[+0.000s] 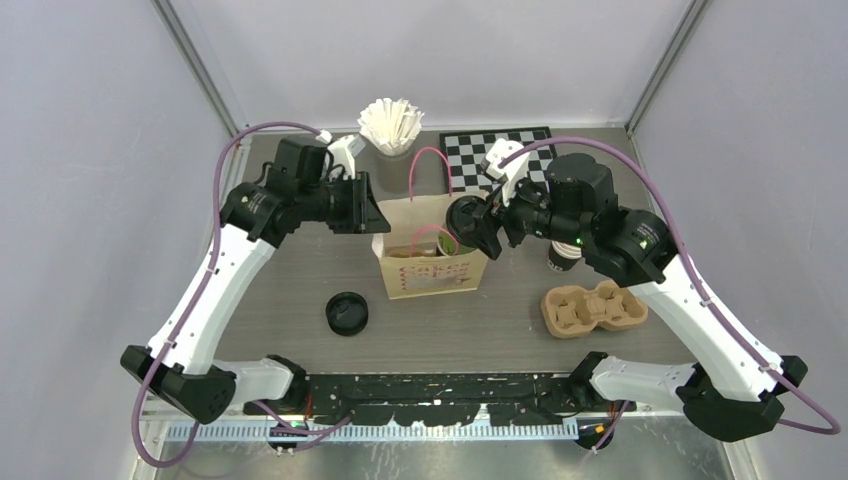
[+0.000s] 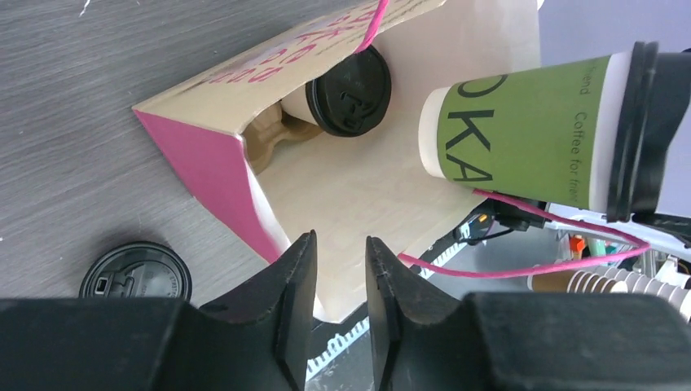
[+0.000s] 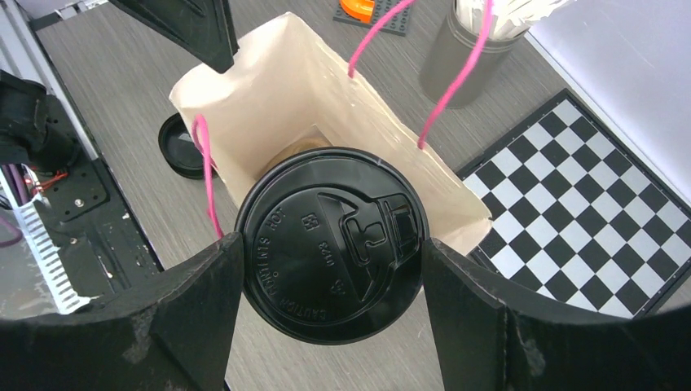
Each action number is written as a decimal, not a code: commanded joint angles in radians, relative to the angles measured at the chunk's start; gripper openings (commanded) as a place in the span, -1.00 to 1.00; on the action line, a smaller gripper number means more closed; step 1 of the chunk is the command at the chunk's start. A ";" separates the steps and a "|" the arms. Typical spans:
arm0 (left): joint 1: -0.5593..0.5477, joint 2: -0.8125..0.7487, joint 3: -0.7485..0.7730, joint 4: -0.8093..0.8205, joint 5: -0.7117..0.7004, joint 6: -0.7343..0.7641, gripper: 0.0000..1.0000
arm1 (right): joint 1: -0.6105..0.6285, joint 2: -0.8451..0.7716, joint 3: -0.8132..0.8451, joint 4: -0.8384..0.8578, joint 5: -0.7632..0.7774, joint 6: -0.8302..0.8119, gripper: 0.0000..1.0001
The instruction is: Pack the takeout coffee
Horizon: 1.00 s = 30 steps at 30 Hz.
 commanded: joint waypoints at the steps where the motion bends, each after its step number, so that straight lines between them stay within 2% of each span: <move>1: 0.004 -0.003 0.045 -0.046 -0.037 -0.033 -0.36 | 0.010 -0.017 0.000 0.042 -0.016 0.011 0.34; 10: 0.004 -0.005 0.052 -0.091 -0.161 -0.070 -0.23 | 0.009 -0.034 -0.029 0.049 -0.048 -0.010 0.33; 21: 0.005 -0.038 0.061 -0.084 -0.240 -0.167 -0.08 | 0.021 -0.080 -0.095 0.066 -0.034 0.023 0.31; 30: 0.017 -0.051 -0.001 -0.001 -0.214 -0.142 -0.03 | 0.041 -0.102 -0.119 0.060 -0.036 0.024 0.30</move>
